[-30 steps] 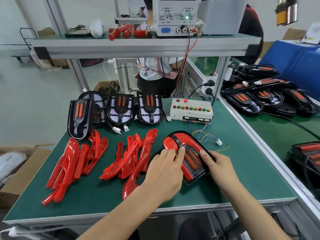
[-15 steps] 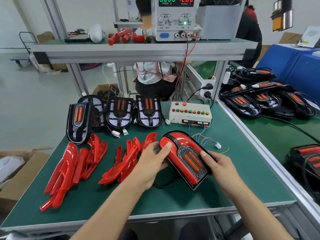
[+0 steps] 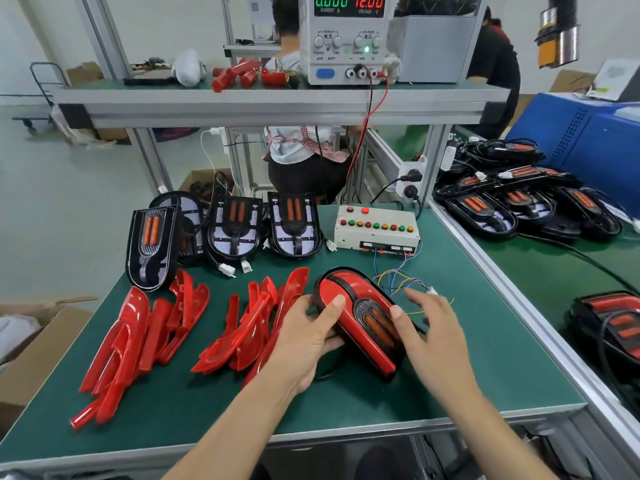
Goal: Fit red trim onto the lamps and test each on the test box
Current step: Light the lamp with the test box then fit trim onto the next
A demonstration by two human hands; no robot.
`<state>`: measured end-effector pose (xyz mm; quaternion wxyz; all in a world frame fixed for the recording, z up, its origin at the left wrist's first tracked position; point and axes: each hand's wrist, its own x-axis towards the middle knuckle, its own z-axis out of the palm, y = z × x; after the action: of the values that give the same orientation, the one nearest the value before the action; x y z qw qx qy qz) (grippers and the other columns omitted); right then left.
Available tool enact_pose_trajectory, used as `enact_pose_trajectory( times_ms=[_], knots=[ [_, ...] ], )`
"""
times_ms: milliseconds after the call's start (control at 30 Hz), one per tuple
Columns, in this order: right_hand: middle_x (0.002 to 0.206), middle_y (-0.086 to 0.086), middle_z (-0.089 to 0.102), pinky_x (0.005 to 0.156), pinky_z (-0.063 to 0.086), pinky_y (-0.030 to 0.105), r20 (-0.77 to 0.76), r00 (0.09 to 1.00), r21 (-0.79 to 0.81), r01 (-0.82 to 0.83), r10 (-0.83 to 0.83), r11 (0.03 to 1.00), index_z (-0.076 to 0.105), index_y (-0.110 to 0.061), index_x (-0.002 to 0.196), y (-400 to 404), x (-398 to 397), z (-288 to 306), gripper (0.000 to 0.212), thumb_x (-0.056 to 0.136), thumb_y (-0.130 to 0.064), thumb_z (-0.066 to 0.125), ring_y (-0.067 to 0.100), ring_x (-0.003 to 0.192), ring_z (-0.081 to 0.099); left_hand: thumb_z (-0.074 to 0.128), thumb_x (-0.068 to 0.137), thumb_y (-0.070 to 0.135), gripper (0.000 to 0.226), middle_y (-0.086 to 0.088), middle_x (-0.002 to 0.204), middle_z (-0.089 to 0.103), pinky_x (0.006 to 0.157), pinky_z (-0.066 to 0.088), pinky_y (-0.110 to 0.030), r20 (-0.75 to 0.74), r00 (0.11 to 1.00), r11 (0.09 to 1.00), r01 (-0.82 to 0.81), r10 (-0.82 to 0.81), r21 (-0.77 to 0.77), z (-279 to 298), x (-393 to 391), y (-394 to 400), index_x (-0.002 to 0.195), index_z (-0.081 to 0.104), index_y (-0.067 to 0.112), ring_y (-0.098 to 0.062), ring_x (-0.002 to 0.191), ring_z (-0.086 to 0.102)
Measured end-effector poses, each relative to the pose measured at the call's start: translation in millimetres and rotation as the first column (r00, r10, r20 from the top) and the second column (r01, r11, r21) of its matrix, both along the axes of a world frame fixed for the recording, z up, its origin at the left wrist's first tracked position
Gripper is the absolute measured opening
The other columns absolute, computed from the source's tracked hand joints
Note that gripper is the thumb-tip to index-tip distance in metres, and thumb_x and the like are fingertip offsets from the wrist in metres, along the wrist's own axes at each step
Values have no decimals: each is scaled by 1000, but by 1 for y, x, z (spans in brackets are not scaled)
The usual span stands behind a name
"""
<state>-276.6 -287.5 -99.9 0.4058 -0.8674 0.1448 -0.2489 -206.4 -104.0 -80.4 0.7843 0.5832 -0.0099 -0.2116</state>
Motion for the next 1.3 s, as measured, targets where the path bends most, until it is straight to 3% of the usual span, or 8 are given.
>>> enact_pose_trajectory(
  times_ms=[67, 200, 300, 433, 533, 900, 1100, 1300],
  knots=[
    [108, -12, 58, 99, 37, 15, 155, 986, -154, -37, 61, 987, 72, -24, 112, 13, -6, -1, 38, 90, -53, 62, 7, 108, 54, 74, 88, 30, 46, -8, 112, 77, 80, 63, -36, 7, 1000, 1000, -15, 15, 26, -3, -1, -4, 124, 56, 8, -29, 105, 74],
    [89, -5, 62, 82, 46, 31, 189, 972, -345, -68, 140, 936, 77, -17, 86, 34, -11, -8, 32, 86, -47, 68, 19, 87, 56, 74, 91, 26, 39, -9, 107, 78, 86, 62, -39, 37, 999, 999, -29, 28, 35, -8, -2, -6, 120, 56, 7, -31, 105, 73],
    [88, -14, 60, 78, 44, 28, 87, 992, -285, -68, 96, 956, 71, -23, 82, 39, -12, -8, 20, 85, -43, 75, 12, 88, 55, 76, 87, 31, 42, -7, 107, 78, 86, 62, -39, 49, 998, 999, -27, 26, 26, -9, -5, -5, 118, 57, 10, -30, 108, 73],
    [88, -19, 63, 70, 40, 13, -6, 996, 3, -89, 89, 996, 65, -34, 75, 39, -14, -6, 18, 84, -36, 80, 2, 86, 59, 71, 84, 43, 51, -12, 112, 76, 94, 59, -48, 43, 999, 1000, -28, 27, 10, -10, -7, -3, 121, 56, 11, -32, 106, 73],
    [91, -22, 64, 69, 42, 15, -24, 996, 62, -83, 84, 995, 67, -34, 73, 40, -14, -5, 17, 84, -38, 79, 2, 86, 60, 65, 92, 43, 46, -11, 112, 76, 92, 59, -47, 44, 999, 1000, -24, 25, -7, -9, -8, -2, 122, 55, 10, -29, 104, 74],
    [91, -22, 62, 66, 42, 17, -15, 997, 52, -69, 70, 996, 65, -35, 73, 43, -13, -7, 19, 81, -37, 82, 2, 85, 60, 70, 90, 37, 42, -5, 112, 77, 87, 61, -41, 74, 997, 1000, -29, 29, 10, -13, -10, -2, 123, 56, 15, -28, 104, 74],
    [84, -14, 60, 70, 53, 36, 76, 990, -192, -101, 117, 976, 72, -22, 80, 47, -17, -11, 14, 85, -29, 83, 12, 82, 61, 73, 90, 34, 39, -5, 110, 77, 75, 61, -31, 62, 997, 999, -49, 49, 4, -16, -9, -2, 121, 57, 16, -28, 105, 74],
    [85, -13, 61, 69, 53, 35, 100, 994, -196, -28, 49, 980, 73, -21, 78, 53, -16, -15, 15, 83, -30, 84, 12, 81, 62, 80, 87, 28, 39, -3, 110, 77, 77, 62, -34, 67, 997, 999, -44, 43, 16, -21, -7, 1, 120, 59, 19, -23, 103, 75]
  ],
)
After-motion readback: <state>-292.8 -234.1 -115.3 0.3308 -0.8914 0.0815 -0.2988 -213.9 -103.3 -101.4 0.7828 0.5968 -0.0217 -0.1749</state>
